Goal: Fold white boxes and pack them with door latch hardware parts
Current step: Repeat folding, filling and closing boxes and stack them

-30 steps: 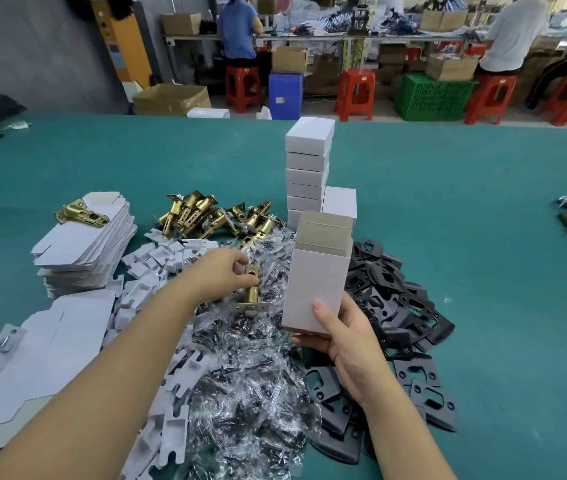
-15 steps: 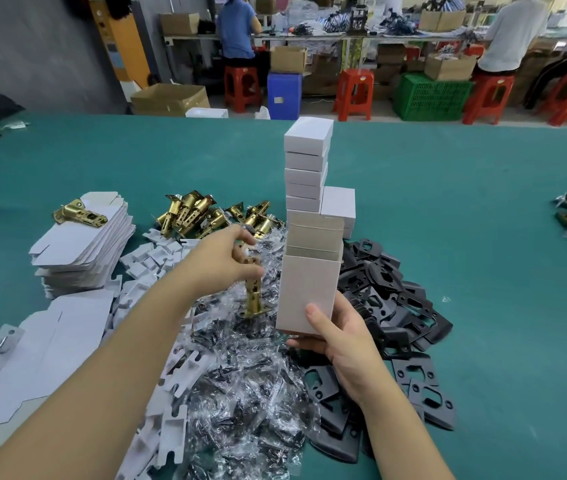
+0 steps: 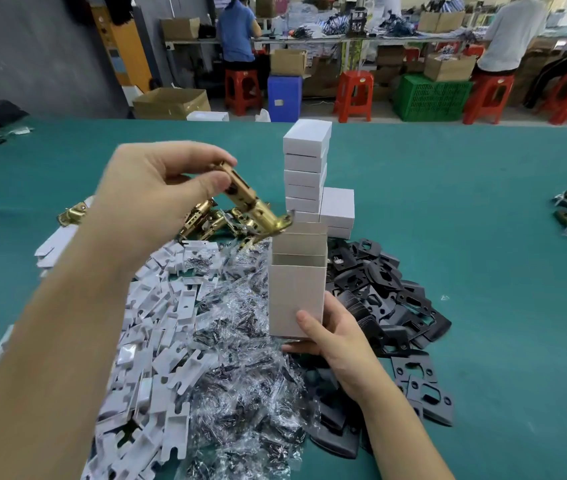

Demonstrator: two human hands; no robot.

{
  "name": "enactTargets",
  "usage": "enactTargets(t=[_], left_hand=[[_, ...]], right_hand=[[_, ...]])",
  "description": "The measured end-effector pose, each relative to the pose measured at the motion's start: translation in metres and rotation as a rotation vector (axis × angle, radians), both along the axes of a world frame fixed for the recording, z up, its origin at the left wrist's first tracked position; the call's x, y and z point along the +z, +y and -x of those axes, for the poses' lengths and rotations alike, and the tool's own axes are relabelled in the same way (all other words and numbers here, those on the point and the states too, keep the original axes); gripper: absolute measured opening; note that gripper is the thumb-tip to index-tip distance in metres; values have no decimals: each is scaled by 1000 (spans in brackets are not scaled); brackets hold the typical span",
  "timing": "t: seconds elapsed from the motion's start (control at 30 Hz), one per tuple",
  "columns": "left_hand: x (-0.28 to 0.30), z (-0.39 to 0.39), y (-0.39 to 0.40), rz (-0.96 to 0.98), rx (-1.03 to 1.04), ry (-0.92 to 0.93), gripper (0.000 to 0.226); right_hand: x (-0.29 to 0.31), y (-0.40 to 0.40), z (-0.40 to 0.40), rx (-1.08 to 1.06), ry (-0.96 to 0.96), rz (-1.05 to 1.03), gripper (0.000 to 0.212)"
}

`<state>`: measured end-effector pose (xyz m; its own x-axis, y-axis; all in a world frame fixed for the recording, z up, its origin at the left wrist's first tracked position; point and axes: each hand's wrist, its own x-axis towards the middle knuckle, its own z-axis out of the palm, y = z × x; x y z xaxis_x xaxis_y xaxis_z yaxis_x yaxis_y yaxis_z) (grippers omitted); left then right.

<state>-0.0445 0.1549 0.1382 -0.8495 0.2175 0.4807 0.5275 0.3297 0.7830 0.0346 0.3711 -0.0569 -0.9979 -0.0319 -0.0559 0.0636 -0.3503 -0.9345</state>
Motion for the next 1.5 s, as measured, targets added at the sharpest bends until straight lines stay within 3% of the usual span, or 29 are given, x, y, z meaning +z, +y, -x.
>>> enactTargets(t=[0.27, 0.4, 0.7, 1.2, 1.5], left_hand=[[-29, -6, 38, 9, -16, -86, 26], [-30, -4, 32, 37, 37, -87, 25], [-29, -9, 38, 437, 4, -32, 13], [-23, -5, 52, 473, -52, -25, 12], [-35, -2, 53, 746, -93, -77, 11]], right_hand=[[0, -1, -3, 62, 37, 13, 33], [1, -2, -2, 48, 53, 19, 37], [-1, -4, -1, 35, 57, -23, 42], [-1, -3, -1, 24, 79, -59, 42], [-1, 0, 0, -14, 119, -86, 38]])
